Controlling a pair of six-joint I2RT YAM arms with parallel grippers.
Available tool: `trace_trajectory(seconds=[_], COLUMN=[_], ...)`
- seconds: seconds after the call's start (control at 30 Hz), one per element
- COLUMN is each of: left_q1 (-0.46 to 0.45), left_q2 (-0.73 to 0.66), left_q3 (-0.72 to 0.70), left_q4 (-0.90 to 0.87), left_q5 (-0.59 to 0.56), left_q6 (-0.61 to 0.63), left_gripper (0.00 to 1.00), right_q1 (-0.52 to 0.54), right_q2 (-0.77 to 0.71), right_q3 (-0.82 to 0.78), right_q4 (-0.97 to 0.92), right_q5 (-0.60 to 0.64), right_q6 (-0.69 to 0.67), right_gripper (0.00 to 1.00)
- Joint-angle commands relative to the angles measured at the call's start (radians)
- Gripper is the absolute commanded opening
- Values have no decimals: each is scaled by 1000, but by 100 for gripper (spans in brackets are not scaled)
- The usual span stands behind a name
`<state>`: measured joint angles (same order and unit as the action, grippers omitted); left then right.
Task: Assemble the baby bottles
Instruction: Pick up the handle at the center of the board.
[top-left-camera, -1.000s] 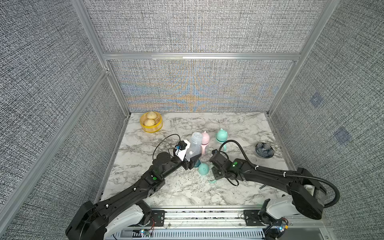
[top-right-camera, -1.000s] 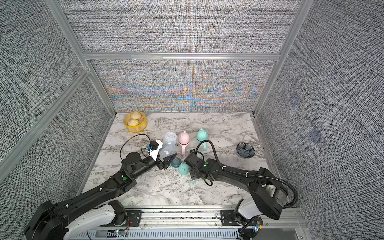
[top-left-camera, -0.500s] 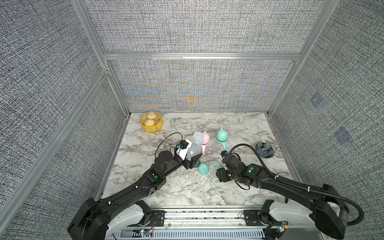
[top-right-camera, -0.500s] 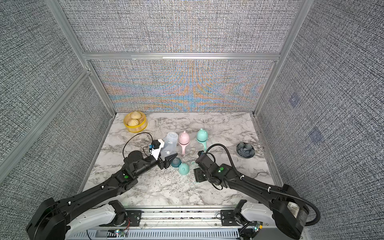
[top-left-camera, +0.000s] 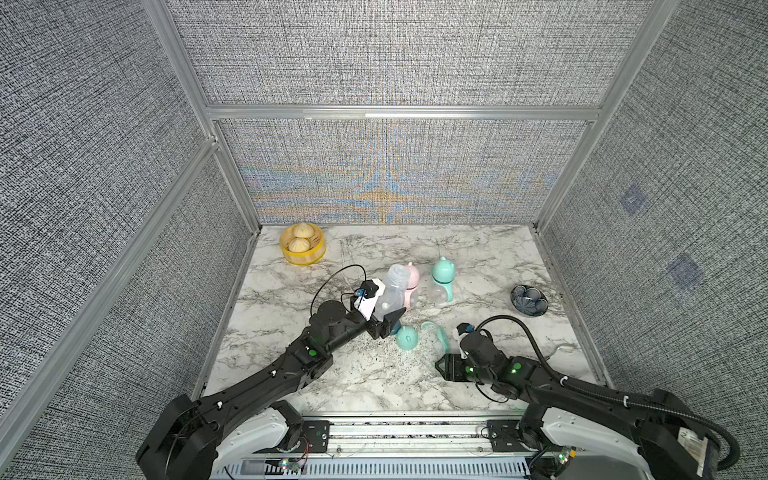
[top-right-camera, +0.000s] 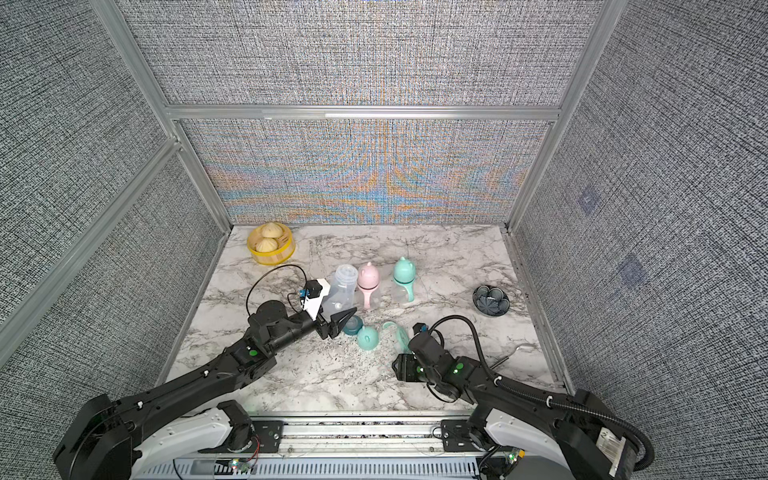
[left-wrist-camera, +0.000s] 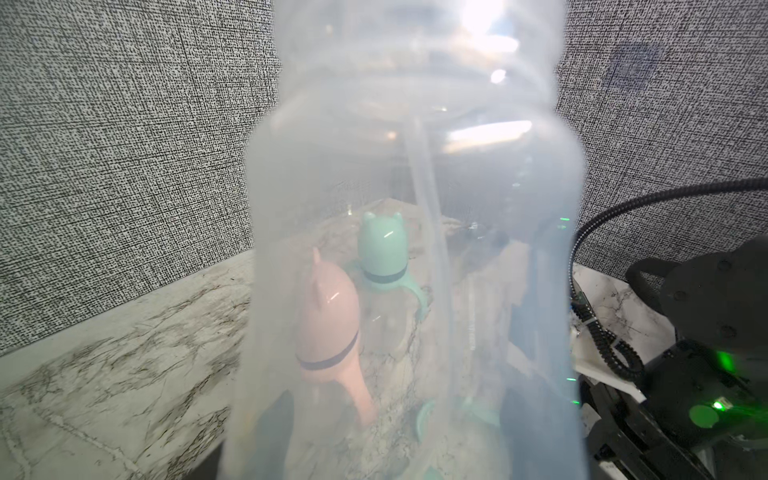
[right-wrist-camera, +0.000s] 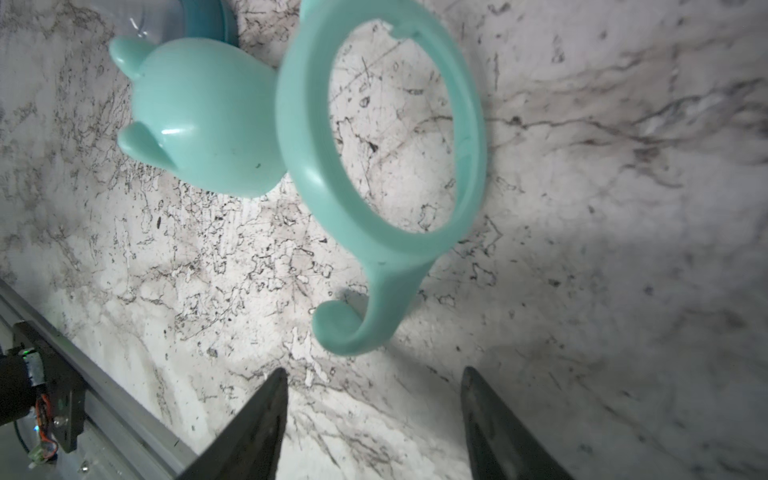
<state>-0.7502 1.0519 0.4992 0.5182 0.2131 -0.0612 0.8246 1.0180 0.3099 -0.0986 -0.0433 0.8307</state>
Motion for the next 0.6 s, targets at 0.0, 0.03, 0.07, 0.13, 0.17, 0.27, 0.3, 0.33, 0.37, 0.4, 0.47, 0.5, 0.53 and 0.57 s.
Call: trace_trajectory(seconds=[0.0,0.03,0.07,0.13,0.17,0.27,0.3,0.33,0.37,0.4,0.47,0.5,0.53,0.57], left_q1=[1,2,1,1,2,1,2,1,1,2,2,2,1,2], left_q2=[-5,-7,-9,-11,-12,-8,-8,-9,-8,-9,-8,-9,-11,-14], left_q3=[7,7,6,6,6,7,7,7,7,7,9,9,9,9], left_q4=[27,25,25,25,25,25,25,25,25,25,23,21,17,12], left_q5=[14,14,13,12,12,14,14,14,14,14,15,16,16,16], left_q6=[3,4,4,4,4,4,4,4,4,4,4,4,4,6], left_gripper=[6,6,6,6,6,6,6,6,6,6,6,6,6,6], right_q1=[-9,-13,-19,-35,-42,-54,-59,-63,-68,-72,-74,-77,-79,-79], right_q2=[8,12,15,28,37,75,94,115,141,171,225,253,273,292], right_q3=[-44,-61,-78,-117,-129,-135,-138,-143,-149,-151,-151,-146,-139,-134], right_q4=[172,203,236,320,353,401,426,453,495,533,596,620,628,641], right_q5=[-18,-20,-23,-31,-37,-44,-45,-51,-60,-68,-86,-101,-110,-114], right_q6=[88,100,109,120,120,120,120,120,120,120,120,120,120,120], right_gripper=[64,63,62,60,59,58,58,57,57,57,56,56,56,55])
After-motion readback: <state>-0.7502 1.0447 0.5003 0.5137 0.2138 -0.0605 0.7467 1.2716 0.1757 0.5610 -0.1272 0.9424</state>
